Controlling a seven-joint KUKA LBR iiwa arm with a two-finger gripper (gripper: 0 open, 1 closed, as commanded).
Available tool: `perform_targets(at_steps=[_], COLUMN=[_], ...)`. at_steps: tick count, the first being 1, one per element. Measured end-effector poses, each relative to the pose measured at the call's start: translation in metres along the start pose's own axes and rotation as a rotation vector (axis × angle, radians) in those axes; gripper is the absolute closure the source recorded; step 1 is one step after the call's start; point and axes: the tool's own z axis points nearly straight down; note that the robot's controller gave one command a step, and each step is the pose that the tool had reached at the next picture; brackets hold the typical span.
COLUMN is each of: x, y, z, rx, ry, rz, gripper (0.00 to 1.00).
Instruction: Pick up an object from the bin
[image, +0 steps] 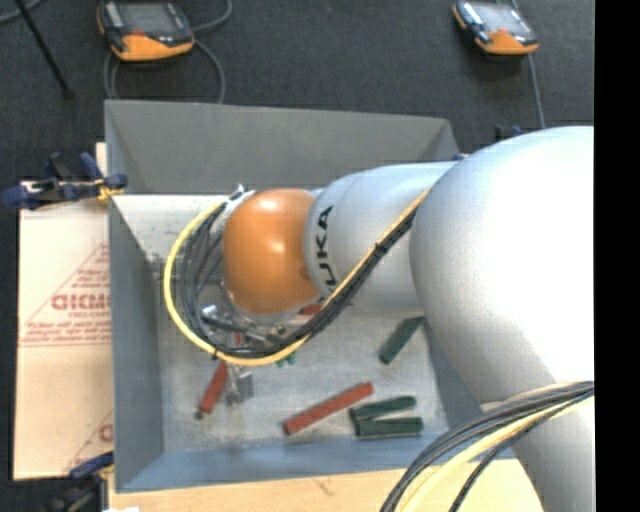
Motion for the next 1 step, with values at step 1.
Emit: perform_targets(at_steps=[1], x=[-0.0014], y=[0.0001], z=[-0.0026], rx=[-0.002], ry=[-0.004], rz=[0.006], gripper=[1.00])
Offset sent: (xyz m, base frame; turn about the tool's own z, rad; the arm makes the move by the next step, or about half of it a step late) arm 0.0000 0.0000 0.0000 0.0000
